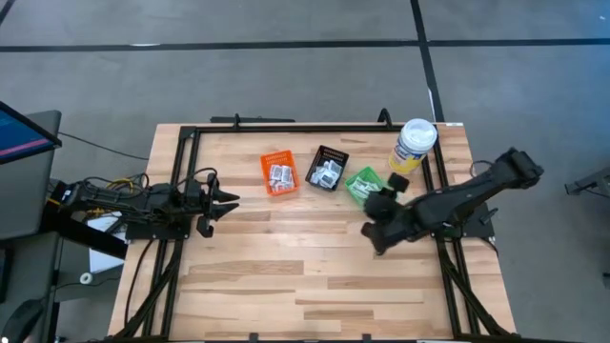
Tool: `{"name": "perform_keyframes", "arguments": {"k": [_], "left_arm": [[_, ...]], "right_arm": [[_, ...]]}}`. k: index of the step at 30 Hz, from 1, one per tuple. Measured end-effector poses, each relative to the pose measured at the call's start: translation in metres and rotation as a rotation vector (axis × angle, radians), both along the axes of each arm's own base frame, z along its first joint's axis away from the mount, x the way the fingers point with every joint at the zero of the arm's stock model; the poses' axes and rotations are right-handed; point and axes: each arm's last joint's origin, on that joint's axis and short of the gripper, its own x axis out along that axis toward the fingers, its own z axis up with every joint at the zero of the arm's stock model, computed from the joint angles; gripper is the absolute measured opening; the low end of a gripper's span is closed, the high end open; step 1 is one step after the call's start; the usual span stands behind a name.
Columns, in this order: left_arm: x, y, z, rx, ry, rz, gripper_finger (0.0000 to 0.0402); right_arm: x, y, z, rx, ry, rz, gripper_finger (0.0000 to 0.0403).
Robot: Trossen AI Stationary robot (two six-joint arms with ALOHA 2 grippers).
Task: Pick & Place First Aid Supplies
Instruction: Return to Home Position
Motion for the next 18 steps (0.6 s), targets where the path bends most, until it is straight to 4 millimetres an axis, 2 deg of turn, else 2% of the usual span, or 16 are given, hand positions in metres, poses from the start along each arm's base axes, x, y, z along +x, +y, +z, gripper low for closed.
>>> {"name": "perform_keyframes", "arguments": {"k": [5, 11, 15, 18], "left_arm": [[0.0, 0.0, 0.0, 0.0, -0.001, 0.0, 0.0106], [0.0, 0.0, 0.0, 0.0, -0.001, 0.0, 0.0106], [0.0, 0.0, 0.0, 0.0, -0.002, -0.001, 0.0106], [0.0, 0.0, 0.0, 0.0, -0.002, -0.001, 0.0106]], "right_arm": [[-0.043, -0.011, -0.008, 0.062, -0.173, 0.021, 0.0102], [-0.092, -0.035, -0.027, 0.151, -0.358, 0.026, 0.0102], [-0.117, -0.048, -0.04, 0.179, -0.48, 0.012, 0.0102], [-0.127, -0.054, -0.046, 0.192, -0.567, 0.035, 0.0102]]}}
